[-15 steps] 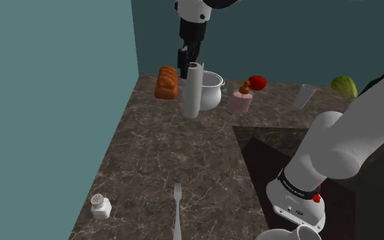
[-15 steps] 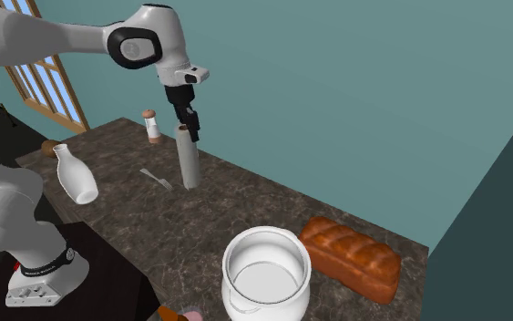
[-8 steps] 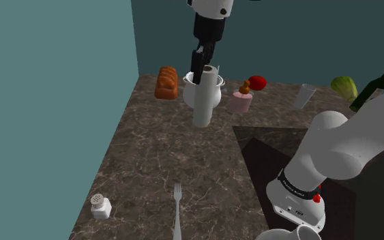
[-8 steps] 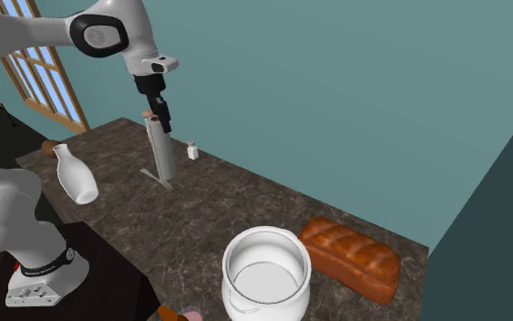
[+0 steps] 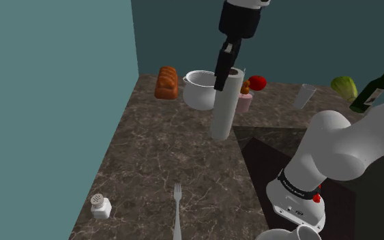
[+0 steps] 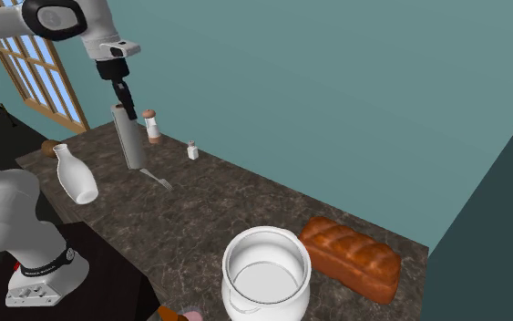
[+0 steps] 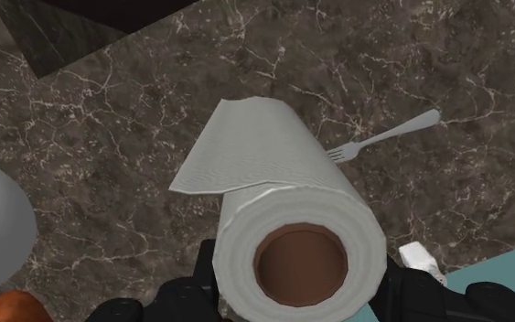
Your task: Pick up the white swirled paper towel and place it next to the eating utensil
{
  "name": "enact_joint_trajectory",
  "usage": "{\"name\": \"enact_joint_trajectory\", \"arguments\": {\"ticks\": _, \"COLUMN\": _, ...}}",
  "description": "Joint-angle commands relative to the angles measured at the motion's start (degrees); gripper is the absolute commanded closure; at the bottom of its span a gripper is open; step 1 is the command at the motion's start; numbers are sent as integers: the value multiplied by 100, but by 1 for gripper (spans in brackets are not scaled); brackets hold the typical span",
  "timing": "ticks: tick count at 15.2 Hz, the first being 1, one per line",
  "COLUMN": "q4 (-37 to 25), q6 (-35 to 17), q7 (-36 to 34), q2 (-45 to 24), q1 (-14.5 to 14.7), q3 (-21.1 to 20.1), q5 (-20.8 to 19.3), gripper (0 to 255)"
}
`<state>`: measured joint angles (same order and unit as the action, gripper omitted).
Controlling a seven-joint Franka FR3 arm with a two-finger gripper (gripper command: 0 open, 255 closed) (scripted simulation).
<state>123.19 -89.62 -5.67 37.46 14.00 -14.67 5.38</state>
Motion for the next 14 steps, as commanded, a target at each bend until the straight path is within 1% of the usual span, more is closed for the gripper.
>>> {"name": "enact_joint_trajectory", "arguments": {"ticks": 1, "q4": -38, "q6": 217, "q7": -198, "q2": 184, "q1": 84, "q3": -135, "q5": 113, "gripper": 255}}
{"name": "enact_joint_trajectory", "arguments": {"ticks": 8, "q4": -291, "q6": 990, "q7": -887, "q2": 770, "q1": 360, "q3": -596, "q5": 546, "gripper": 255}}
{"name": "enact_joint_trajectory", "arguments": {"ticks": 14, "q4": -722, "q6": 1585, "q7": -1516, "q2": 1028, "q1": 527, "q3": -1002, "q5": 926, "gripper": 255}}
